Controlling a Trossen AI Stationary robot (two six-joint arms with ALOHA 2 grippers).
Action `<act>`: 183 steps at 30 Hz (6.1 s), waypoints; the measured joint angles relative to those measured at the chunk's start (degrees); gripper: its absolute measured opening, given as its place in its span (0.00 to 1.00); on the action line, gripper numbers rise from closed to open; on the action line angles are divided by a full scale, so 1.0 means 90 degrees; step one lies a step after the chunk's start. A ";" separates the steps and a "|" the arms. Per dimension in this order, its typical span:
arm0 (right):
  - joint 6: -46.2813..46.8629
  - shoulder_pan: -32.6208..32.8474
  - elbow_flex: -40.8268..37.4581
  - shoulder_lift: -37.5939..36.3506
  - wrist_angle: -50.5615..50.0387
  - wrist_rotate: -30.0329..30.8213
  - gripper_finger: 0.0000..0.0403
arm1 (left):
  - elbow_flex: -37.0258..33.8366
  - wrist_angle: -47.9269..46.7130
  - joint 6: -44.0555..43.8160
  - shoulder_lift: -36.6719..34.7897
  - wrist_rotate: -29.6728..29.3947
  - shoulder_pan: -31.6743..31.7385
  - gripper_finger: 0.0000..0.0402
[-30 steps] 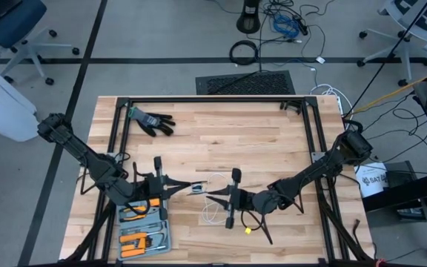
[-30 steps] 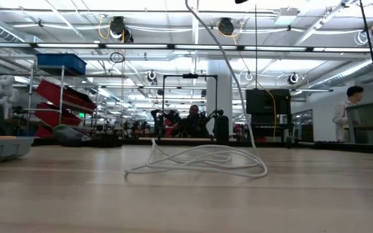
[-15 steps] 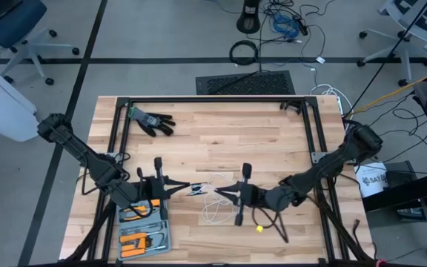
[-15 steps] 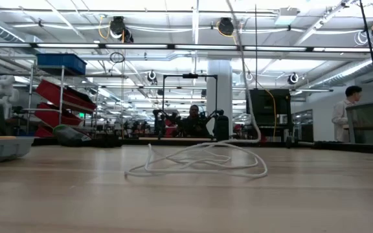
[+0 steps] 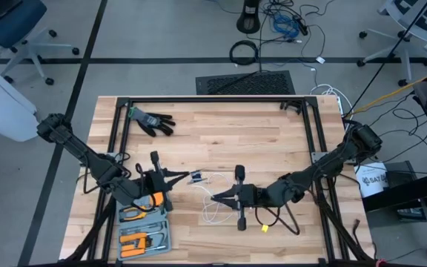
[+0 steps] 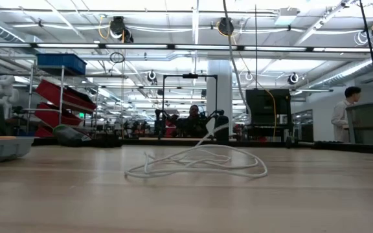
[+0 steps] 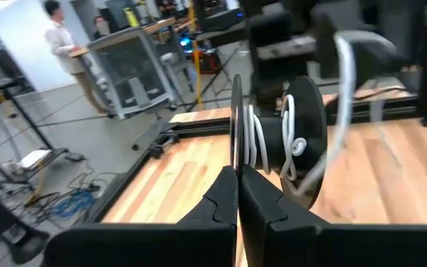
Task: Coil cords
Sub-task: Uncoil the white cable wire from the spool
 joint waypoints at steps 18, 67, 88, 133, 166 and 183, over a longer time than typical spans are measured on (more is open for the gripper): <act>0.0910 -0.0353 -0.0002 0.0531 -0.1606 -0.0191 0.00 | 0.0000 0.0488 0.0036 0.0000 -0.0457 -0.0088 0.00; -0.0029 -0.0629 -0.0002 0.1634 0.2018 0.0421 0.24 | 0.0000 0.0659 0.0012 -0.0104 -0.0219 -0.0306 0.00; -0.0384 -0.0482 -0.0002 0.1639 0.1961 0.0537 0.24 | 0.0000 0.0663 -0.0034 -0.0104 -0.0064 -0.0309 0.00; 0.0329 0.0147 -0.0002 -0.0307 -0.0441 0.1023 0.00 | 0.0000 0.0082 0.0693 -0.0104 -0.0085 -0.0294 0.00; 0.1493 -0.0216 0.0000 0.0754 -0.0715 -0.0033 0.00 | 0.0002 0.0718 0.1452 -0.0058 -0.0254 0.0154 0.00; 0.2036 -0.0094 -0.0002 0.0624 -0.2285 0.0309 0.16 | 0.0002 0.0949 0.1557 -0.0058 -0.0253 -0.0377 0.00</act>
